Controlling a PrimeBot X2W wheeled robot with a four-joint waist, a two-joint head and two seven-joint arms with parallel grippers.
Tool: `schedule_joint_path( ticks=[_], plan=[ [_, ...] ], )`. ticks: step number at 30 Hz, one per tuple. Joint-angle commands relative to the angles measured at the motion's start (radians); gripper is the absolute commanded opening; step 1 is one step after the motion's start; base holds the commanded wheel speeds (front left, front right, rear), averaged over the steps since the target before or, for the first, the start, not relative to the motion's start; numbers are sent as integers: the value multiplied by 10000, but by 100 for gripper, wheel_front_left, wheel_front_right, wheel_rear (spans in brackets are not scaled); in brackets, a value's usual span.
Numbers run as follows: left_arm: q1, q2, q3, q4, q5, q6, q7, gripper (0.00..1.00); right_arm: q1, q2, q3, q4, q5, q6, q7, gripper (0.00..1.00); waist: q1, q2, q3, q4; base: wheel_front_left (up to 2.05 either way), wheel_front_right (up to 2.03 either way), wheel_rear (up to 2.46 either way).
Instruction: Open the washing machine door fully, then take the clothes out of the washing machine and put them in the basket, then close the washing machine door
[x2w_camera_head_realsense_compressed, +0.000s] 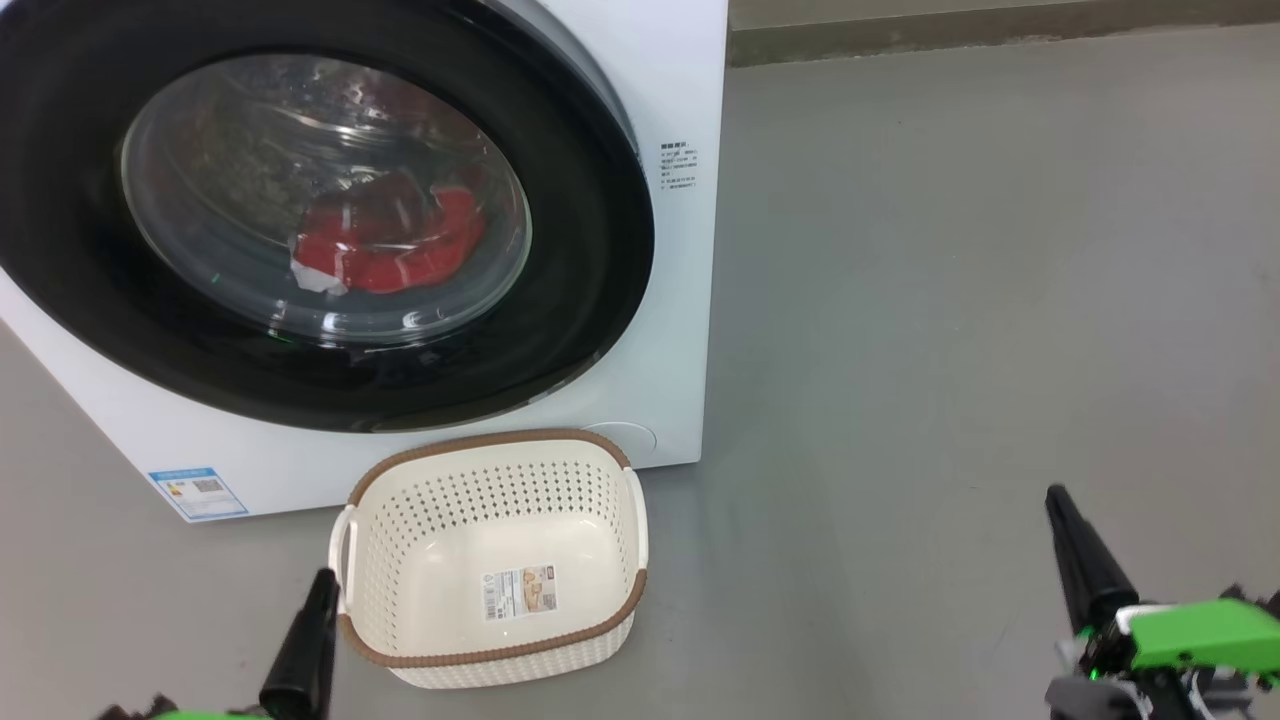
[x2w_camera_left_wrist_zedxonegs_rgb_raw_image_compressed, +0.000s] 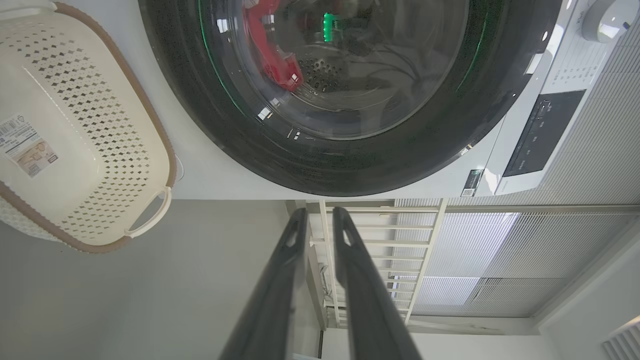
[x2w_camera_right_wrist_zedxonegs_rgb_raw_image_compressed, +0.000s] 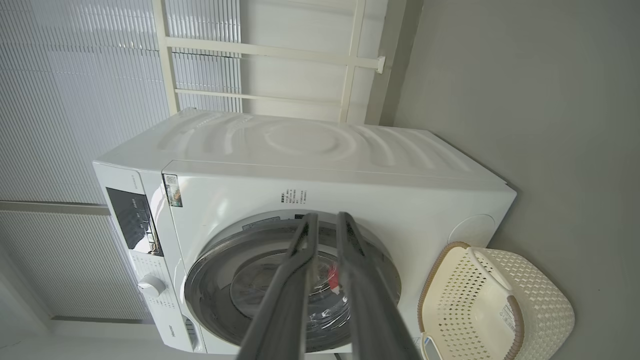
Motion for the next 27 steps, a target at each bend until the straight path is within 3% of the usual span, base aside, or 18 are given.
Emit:
schedule_joint_path(
  ticks=[1, 10, 14, 27],
  plan=[
    [84, -36, -21, 148, 0, 0, 0, 100, 103, 59, 4, 144, 0, 0, 0, 100, 0, -1, 0, 0, 0, 0, 0],
    [155, -94, -235, 349, 49, -4, -139, 100, 259, 111, 161, 301, -91, 0, -153, 100, 23, -1, -11, 1, 0, 0, 0],
    [98, -56, -373, 338, 160, -6, -278, 100, 238, 51, 303, 238, -229, 0, -290, 100, 3, -1, 7, 4, 0, 0, 0],
    [-167, 55, -732, 427, 927, -13, -681, 100, 99, -75, 592, 136, -1251, 1, -677, 100, 1, -1, 29, 9, 0, 0, 0]
  ],
)
